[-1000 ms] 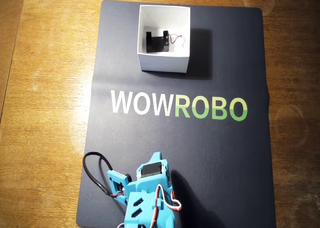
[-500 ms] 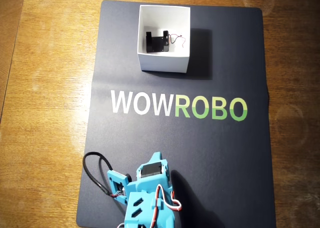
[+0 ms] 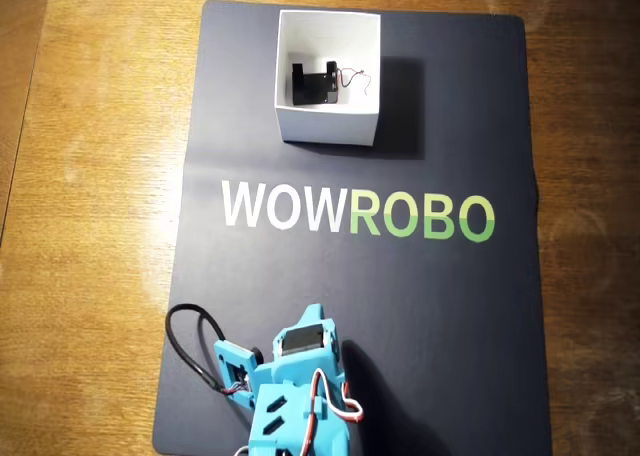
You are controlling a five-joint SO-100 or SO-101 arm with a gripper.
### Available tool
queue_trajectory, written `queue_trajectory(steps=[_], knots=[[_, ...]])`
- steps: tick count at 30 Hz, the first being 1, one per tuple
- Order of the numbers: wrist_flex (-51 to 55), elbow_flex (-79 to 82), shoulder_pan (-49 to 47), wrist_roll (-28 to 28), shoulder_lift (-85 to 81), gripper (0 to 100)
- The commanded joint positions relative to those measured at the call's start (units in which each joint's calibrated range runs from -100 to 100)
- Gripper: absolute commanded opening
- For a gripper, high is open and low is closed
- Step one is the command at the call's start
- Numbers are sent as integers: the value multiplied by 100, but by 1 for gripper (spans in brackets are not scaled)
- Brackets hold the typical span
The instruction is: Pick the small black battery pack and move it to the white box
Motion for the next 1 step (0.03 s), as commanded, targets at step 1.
queue_trajectory(steps=[1], knots=[[14,20,-44,12,-6,1]])
